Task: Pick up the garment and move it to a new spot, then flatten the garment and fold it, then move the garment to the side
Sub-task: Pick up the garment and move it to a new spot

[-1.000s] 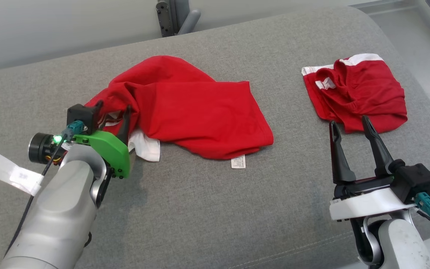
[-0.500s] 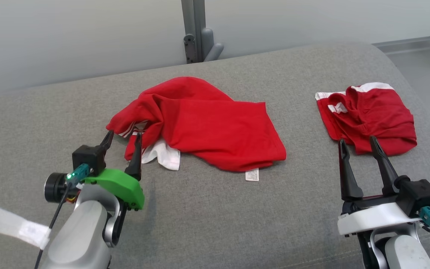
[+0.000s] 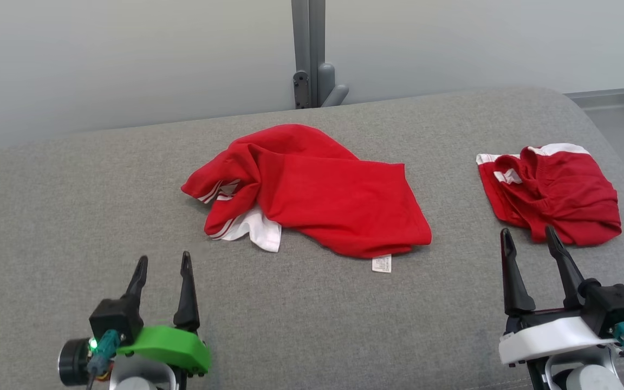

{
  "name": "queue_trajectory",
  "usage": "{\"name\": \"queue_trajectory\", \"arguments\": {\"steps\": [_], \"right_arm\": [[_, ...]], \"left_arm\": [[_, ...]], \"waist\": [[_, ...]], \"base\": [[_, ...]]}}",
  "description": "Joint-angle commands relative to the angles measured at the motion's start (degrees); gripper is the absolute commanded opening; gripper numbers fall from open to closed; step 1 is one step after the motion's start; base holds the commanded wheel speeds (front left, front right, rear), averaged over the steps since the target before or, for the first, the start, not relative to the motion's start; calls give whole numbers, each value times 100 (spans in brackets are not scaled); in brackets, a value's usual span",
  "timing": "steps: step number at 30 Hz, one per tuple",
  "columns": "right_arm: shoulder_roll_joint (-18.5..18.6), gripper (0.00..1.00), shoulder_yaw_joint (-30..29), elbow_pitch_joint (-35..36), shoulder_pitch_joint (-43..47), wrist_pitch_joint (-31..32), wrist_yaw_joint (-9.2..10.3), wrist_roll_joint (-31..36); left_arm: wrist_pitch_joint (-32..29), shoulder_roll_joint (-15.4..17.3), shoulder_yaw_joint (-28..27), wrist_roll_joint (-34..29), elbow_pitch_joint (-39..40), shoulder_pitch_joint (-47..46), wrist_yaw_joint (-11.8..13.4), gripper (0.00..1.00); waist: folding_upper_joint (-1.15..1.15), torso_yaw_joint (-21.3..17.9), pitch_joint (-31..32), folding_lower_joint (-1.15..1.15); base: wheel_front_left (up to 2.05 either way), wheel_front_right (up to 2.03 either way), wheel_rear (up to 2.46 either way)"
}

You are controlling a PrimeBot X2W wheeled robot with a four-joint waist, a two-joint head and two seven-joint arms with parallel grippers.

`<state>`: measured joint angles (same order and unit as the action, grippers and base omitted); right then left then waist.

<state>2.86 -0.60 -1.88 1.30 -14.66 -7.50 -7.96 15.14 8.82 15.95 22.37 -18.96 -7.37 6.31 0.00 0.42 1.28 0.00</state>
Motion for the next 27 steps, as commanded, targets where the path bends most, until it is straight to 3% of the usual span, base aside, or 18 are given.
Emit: {"name": "queue_trajectory", "arguments": {"steps": [1,9,27], "right_arm": [[7,100,-17,5,91,-21,2,-19],[7,100,-38,-108,174,-49,2,-124],[7,100,-10,-238,45,-62,2,-202]], "left_arm": [[1,-37,-43,-38,44,134,30,100],[2,-268,-282,-209,240,604,-15,100],[1,-462,-589,-448,97,546,-234,100]], "waist": [[0,13,3,0],[0,122,24,0],[0,241,2,0]], "base": [[0,0,0],[0,0,0],[0,0,0]]}}
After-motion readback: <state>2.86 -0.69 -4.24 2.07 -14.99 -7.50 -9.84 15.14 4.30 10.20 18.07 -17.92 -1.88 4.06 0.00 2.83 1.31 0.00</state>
